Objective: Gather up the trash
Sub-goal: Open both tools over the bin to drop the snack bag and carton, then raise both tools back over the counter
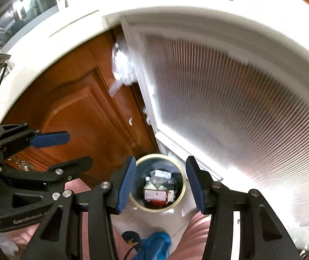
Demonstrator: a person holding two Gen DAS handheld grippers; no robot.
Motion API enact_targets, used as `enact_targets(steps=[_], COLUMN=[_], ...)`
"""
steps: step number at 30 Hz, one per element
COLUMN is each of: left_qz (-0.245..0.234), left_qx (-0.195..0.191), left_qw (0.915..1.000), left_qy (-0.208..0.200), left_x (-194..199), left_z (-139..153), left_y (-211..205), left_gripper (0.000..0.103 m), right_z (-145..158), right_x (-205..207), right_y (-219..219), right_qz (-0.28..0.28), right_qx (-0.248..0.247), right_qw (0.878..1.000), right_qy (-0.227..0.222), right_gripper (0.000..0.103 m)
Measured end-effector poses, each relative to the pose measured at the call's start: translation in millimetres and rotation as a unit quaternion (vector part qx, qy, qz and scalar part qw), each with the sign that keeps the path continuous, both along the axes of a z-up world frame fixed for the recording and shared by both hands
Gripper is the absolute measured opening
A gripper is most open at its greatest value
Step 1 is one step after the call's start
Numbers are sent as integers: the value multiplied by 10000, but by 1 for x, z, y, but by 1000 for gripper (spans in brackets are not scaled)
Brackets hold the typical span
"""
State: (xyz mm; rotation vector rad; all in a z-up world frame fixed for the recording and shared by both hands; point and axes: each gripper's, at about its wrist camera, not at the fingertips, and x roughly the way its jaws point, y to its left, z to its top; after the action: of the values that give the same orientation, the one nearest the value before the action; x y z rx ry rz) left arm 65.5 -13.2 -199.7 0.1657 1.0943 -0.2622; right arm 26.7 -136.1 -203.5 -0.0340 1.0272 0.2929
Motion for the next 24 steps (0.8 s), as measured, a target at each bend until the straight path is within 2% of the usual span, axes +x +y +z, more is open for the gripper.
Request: enact_targets(steps=[6, 12, 19, 24], left_qz=[-149, -188, -50, 110], left_qx=[-67, -194, -326, -395], left_qw=[9987, 9953, 9936, 9929], left_qy=[-489, -927, -1083, -1120], left_x=[-12, -2, 42, 104], left_z=[59, 121, 189, 221], left_y=[0, 7, 22, 29], left_gripper=[49, 49, 49, 49], right_z=[47, 106, 172, 218], right_x=[-4, 3, 44, 97], right_y=[4, 2, -6, -19], right_qz=[52, 241, 214, 69], right_qx=[56, 93, 377, 354], right_qw=[9995, 9974, 9962, 9951], right_qy=[-307, -672, -758, -918], right_gripper=[49, 49, 49, 54])
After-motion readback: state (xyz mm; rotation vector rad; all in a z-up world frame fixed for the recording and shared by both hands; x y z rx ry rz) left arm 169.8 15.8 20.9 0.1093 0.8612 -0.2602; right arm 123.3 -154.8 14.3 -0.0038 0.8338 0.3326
